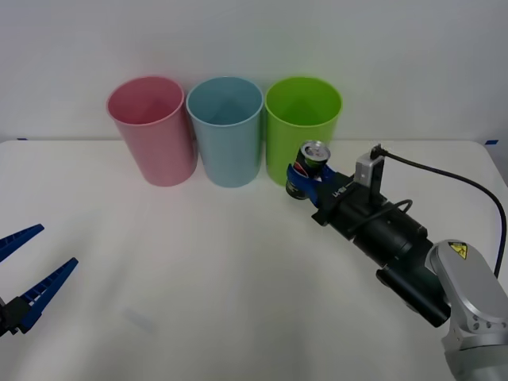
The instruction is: Grasp the object on the table and drop it into the matching bin: aluminum can to the light blue bin, PET bottle to the pink bin.
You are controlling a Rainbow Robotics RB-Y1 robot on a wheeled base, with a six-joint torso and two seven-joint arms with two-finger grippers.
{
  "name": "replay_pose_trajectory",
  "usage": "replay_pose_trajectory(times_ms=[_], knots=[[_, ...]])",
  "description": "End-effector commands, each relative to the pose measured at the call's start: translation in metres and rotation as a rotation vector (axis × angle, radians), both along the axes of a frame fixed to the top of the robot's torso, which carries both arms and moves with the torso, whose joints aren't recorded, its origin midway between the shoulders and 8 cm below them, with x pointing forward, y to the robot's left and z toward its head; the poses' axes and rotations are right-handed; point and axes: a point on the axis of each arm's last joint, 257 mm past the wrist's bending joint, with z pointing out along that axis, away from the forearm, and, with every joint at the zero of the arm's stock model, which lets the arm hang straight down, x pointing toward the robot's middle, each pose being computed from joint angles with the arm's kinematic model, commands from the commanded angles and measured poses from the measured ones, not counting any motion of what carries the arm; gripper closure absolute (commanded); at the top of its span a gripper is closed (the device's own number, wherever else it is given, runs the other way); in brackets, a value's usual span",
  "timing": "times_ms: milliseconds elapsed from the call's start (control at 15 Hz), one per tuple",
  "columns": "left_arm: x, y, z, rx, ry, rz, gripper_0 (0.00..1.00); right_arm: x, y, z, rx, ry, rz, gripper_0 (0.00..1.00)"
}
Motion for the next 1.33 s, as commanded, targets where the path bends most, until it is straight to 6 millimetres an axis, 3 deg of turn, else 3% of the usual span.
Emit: replay_pose_trajectory(times_ms=[67, 333, 667, 1333], knots=[[0.0, 0.0, 0.0, 0.0, 0.0, 0.0, 0.0, -0.006, 0.006, 0.024, 0.05, -0.002, 0.03, 1.0], [0.0, 0.0, 0.0, 0.0, 0.0, 0.0, 0.0, -0.006, 0.019, 0.062, 0.084, -0.029, 0.057, 1.0], [0.0, 0.0, 0.0, 0.0, 0.0, 0.0, 0.0, 0.021, 0.044, 0.101, 0.094, -0.087, -0.012, 1.0], [0.0, 0.0, 0.0, 0.0, 0.0, 0.0, 0.0, 0.091, 0.113, 0.123, 0.061, -0.079, -0.059, 1.0]])
